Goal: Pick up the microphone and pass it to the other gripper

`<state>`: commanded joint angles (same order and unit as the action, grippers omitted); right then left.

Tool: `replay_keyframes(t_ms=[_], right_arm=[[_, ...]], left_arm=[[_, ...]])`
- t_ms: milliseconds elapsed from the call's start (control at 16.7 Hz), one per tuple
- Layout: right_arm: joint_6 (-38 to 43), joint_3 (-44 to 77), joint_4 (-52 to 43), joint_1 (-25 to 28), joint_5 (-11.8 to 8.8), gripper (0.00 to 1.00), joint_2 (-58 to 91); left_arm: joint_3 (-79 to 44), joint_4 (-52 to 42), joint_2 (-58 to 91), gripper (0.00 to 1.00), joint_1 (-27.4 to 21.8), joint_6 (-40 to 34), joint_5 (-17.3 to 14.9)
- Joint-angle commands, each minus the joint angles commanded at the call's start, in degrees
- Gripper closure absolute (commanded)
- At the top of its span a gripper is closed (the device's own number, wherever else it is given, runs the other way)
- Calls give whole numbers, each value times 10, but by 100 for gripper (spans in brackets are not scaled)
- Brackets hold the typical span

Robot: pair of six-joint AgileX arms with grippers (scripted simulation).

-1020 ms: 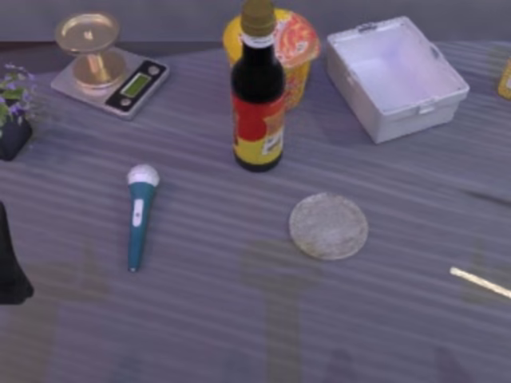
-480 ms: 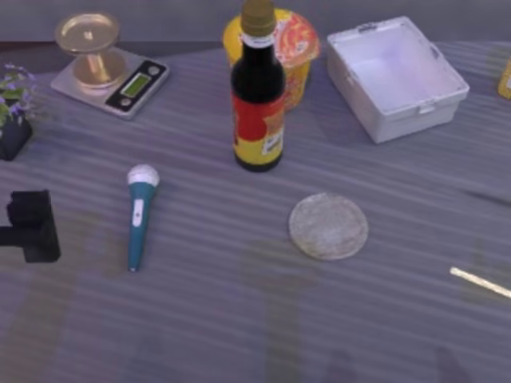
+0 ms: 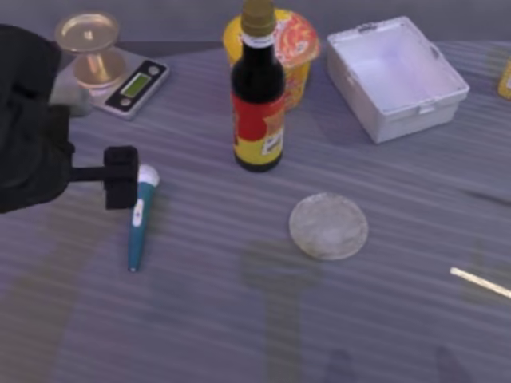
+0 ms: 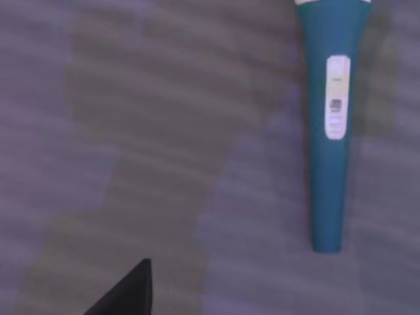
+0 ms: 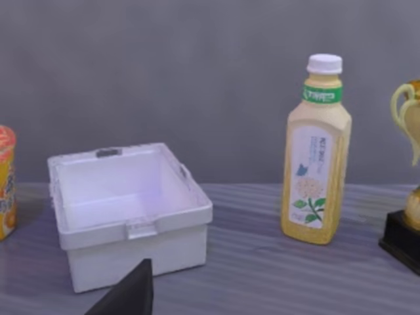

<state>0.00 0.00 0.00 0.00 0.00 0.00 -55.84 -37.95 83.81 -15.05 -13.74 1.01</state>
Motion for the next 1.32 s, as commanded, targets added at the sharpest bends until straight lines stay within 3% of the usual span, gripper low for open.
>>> replay_keyframes(t_ms=[360,840,1320], right_arm=[[0,0,0,0,0,0,0],[0,0,0,0,0,0,0],[0,0,0,0,0,0,0]], left_arm=[[-133,-97,198,0,-37,-33,4],[-148,-110,226,0,-39,-37,5],[-92,61,335,0,-38,-32,4]])
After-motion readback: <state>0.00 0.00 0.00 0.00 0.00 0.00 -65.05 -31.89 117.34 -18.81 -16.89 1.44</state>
